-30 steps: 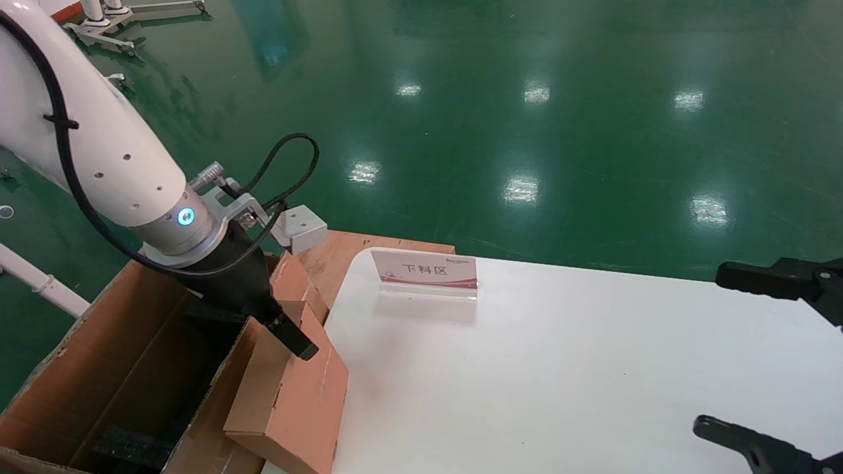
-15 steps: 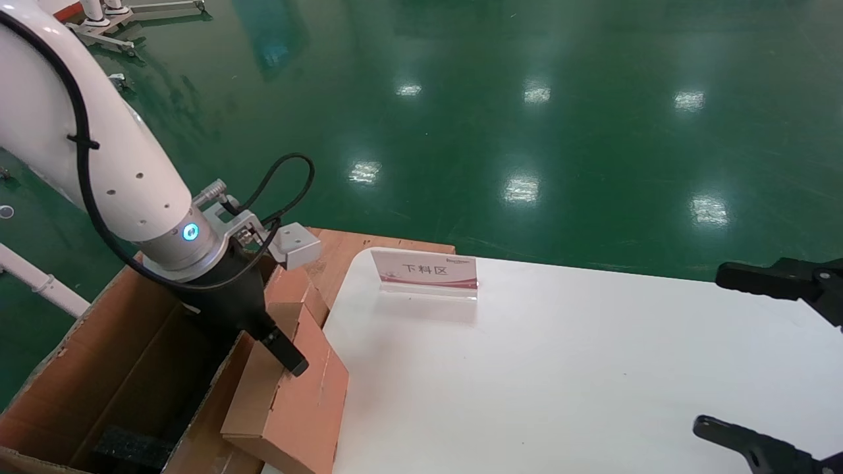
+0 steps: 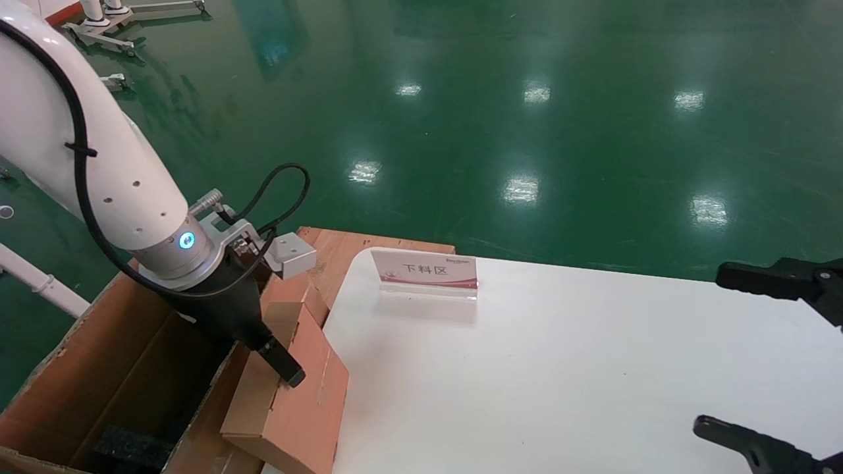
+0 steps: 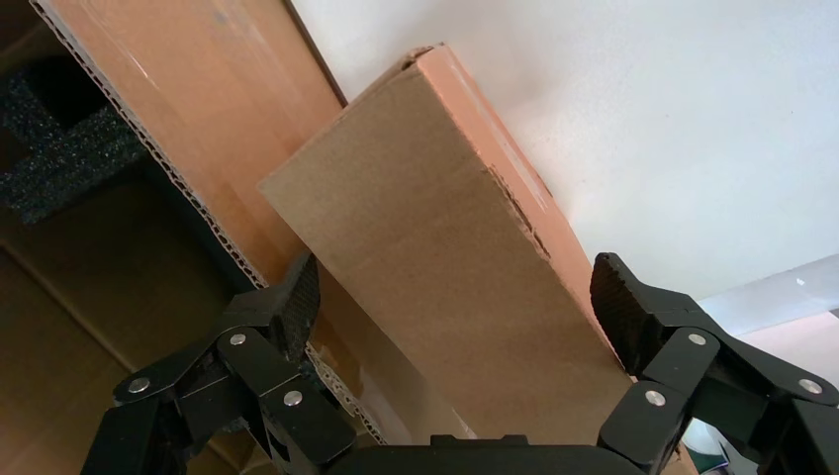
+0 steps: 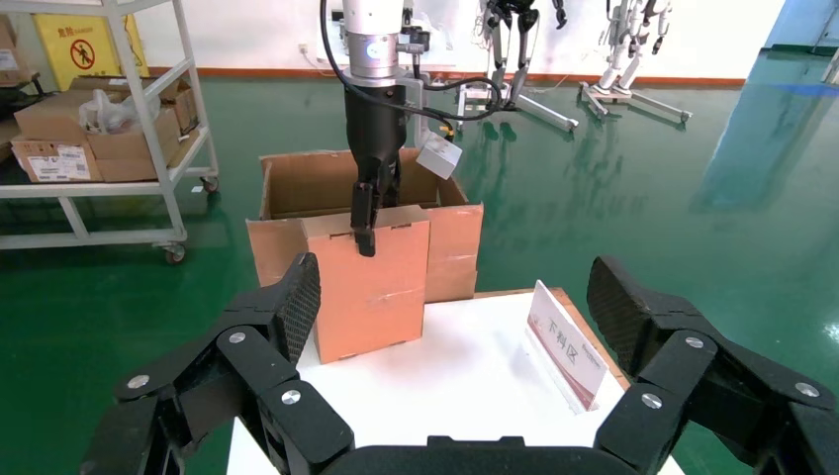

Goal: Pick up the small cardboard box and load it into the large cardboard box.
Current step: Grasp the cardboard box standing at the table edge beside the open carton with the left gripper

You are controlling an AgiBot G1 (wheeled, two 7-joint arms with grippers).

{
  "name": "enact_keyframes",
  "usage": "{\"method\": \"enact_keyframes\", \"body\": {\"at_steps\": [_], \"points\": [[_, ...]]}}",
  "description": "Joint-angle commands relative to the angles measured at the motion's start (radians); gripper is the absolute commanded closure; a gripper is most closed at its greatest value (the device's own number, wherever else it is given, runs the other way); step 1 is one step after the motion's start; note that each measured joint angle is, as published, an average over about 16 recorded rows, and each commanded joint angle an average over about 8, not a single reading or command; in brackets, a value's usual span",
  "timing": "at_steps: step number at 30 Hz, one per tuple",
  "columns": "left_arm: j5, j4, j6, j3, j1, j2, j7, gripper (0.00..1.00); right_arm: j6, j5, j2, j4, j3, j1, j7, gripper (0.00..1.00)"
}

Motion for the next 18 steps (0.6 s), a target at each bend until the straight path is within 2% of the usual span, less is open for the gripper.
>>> {"method": "enact_keyframes", "body": {"at_steps": [1, 3, 4, 18], "points": [[-0.001, 0.0, 0.0, 0.001, 0.0, -0.001, 0.0, 0.69, 0.0, 0.0, 0.0, 0.0, 0.0, 0.0, 0.0, 0.7], [-0.001, 0.0, 0.0, 0.0, 0.0, 0.0, 0.0, 0.94, 0.0, 0.0, 0.0, 0.0, 0.0, 0.0, 0.0, 0.95], [0.0, 0.0, 0.0, -0.001, 0.0, 0.0, 0.0, 1.0, 0.0, 0.0, 0.0, 0.0, 0.0, 0.0, 0.0, 1.0], [0.005, 0.0, 0.0, -0.006, 0.001, 0.001, 0.001, 1.0, 0.0, 0.001, 0.0, 0.0, 0.0, 0.0, 0.0, 1.0]]}}
